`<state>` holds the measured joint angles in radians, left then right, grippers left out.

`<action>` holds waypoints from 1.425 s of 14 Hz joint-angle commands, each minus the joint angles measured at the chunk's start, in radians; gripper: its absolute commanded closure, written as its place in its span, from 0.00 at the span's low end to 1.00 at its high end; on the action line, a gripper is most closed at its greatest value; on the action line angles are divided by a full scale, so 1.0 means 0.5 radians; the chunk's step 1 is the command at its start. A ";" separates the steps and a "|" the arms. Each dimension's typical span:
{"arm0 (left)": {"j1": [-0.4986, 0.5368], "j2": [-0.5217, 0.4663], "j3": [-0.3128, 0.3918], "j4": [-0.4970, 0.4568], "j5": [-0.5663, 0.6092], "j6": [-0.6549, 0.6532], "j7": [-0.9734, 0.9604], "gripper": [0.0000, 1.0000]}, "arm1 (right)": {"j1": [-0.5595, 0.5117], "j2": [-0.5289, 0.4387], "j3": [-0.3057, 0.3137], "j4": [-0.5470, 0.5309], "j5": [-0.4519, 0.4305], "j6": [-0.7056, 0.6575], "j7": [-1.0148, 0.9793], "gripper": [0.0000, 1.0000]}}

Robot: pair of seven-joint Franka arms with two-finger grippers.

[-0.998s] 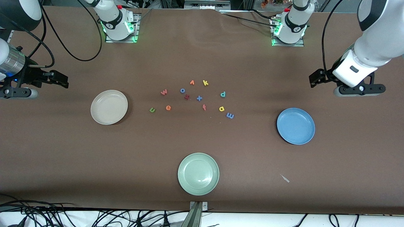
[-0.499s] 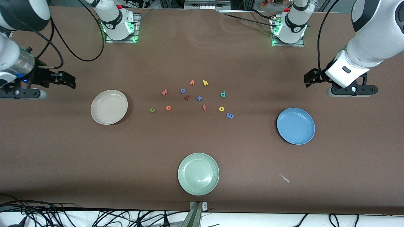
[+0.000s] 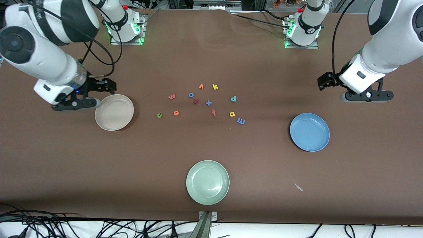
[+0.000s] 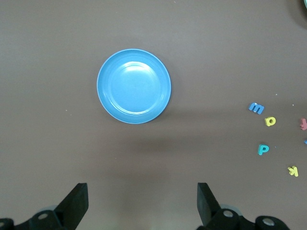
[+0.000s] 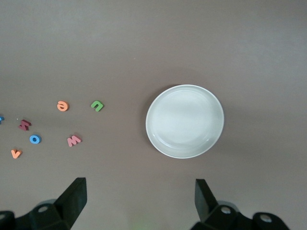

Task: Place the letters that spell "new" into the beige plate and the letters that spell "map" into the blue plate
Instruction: 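Move the left gripper toward the blue m while the right gripper reaches letters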

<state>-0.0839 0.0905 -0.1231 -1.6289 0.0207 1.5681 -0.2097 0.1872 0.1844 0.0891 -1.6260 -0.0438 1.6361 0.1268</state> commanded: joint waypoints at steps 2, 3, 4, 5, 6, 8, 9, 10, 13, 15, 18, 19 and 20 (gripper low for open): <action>-0.080 0.263 -0.008 0.101 -0.044 -0.031 -0.254 0.00 | 0.089 0.162 -0.010 0.073 0.020 0.059 0.010 0.00; -0.138 0.358 -0.005 0.177 -0.060 -0.013 -0.383 0.00 | 0.107 0.208 -0.010 0.086 0.020 0.096 0.016 0.00; -0.188 0.459 -0.005 0.272 -0.063 -0.010 -0.545 0.00 | 0.125 0.251 -0.013 0.086 0.011 0.118 -0.002 0.00; -0.203 0.548 -0.005 0.342 -0.063 -0.007 -0.717 0.00 | 0.129 0.290 -0.013 0.086 0.023 0.151 0.022 0.00; -0.255 0.643 -0.008 0.398 -0.063 0.017 -0.858 0.00 | 0.156 0.318 -0.013 0.080 0.026 0.231 0.029 0.00; -0.360 0.797 -0.002 0.432 -0.060 0.179 -1.138 0.00 | 0.190 0.395 -0.010 0.043 0.032 0.375 0.184 0.00; -0.387 0.862 -0.005 0.432 -0.060 0.308 -1.306 0.00 | 0.208 0.444 -0.010 0.037 0.029 0.439 0.264 0.00; -0.436 0.917 -0.005 0.429 -0.078 0.422 -1.457 0.00 | 0.245 0.478 -0.013 0.009 0.029 0.504 0.304 0.00; -0.550 1.085 -0.005 0.423 -0.109 0.618 -1.807 0.02 | 0.258 0.551 -0.013 -0.159 0.032 0.844 0.552 0.00; -0.587 1.193 -0.005 0.395 -0.161 0.796 -1.903 0.06 | 0.255 0.582 -0.010 -0.288 0.038 1.074 0.739 0.00; -0.636 1.261 -0.008 0.292 -0.256 1.030 -2.004 0.15 | 0.258 0.653 -0.007 -0.399 0.045 1.271 1.064 0.00; -0.633 1.261 -0.008 0.242 -0.262 1.088 -2.004 0.21 | 0.264 0.680 0.012 -0.435 0.048 1.372 1.236 0.00; -0.642 1.264 -0.008 0.184 -0.280 1.192 -2.007 0.22 | 0.282 0.702 0.039 -0.472 0.048 1.470 1.383 0.00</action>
<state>-0.3977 0.7359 -0.1346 -1.4843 -0.0854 2.0948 -1.1989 0.3140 0.5257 0.0911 -1.8177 -0.0369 2.2828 0.6832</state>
